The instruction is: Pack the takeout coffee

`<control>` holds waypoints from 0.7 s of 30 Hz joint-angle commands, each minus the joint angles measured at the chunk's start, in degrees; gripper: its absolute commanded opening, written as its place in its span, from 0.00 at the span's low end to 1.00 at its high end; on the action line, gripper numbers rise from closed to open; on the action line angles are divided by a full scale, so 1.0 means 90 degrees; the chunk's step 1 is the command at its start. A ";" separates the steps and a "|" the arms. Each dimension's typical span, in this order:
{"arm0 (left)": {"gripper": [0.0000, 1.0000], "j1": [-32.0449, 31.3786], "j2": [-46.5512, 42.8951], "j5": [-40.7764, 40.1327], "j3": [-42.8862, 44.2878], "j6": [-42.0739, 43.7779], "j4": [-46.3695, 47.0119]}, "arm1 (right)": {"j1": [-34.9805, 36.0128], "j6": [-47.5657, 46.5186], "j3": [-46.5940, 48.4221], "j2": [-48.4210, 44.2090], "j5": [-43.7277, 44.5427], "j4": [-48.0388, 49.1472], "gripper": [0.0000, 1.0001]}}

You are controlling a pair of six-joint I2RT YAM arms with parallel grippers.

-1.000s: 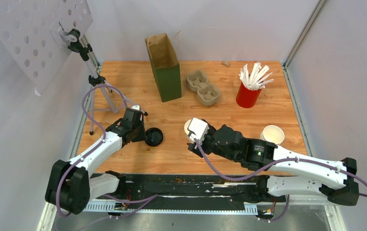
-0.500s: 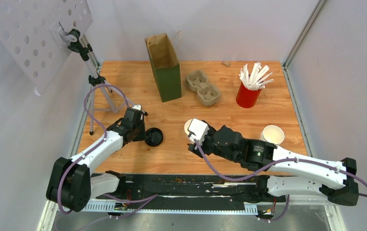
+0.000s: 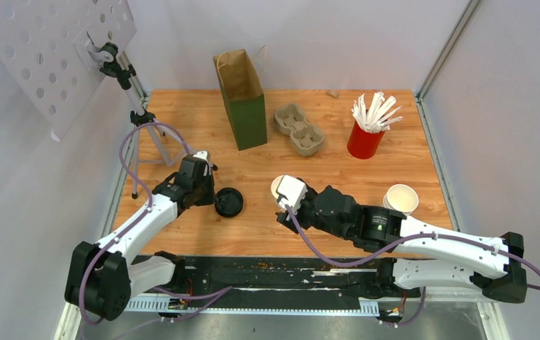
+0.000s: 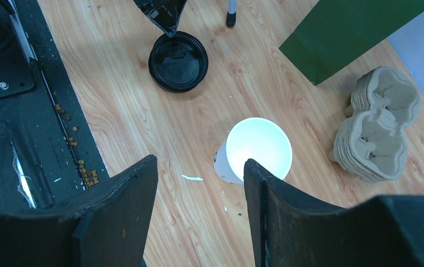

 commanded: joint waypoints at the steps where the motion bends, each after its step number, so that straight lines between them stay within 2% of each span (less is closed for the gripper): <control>1: 0.00 0.0031 -0.0350 0.0388 0.0360 0.0009 -0.0033 | 0.0029 0.0220 -0.0093 -0.0093 -0.0069 0.0425 0.58; 11: 0.00 0.0031 -0.0554 0.0525 0.0655 0.0072 -0.0475 | 0.0028 0.0739 -0.0127 0.0101 -0.0065 0.0712 0.58; 15: 0.00 0.0031 -0.0782 0.1088 0.0930 -0.0031 -0.0661 | 0.0026 0.0915 -0.0181 0.0067 -0.0094 0.0896 0.65; 17: 0.00 0.0031 -0.0870 0.1370 0.1102 -0.0147 -0.0801 | 0.0027 0.0644 -0.0339 -0.0040 -0.0183 0.1177 0.72; 21: 0.00 0.0031 -0.0950 0.2017 0.1445 -0.0371 -0.1119 | 0.0024 0.0062 -0.0585 -0.0289 -0.0248 0.1824 0.76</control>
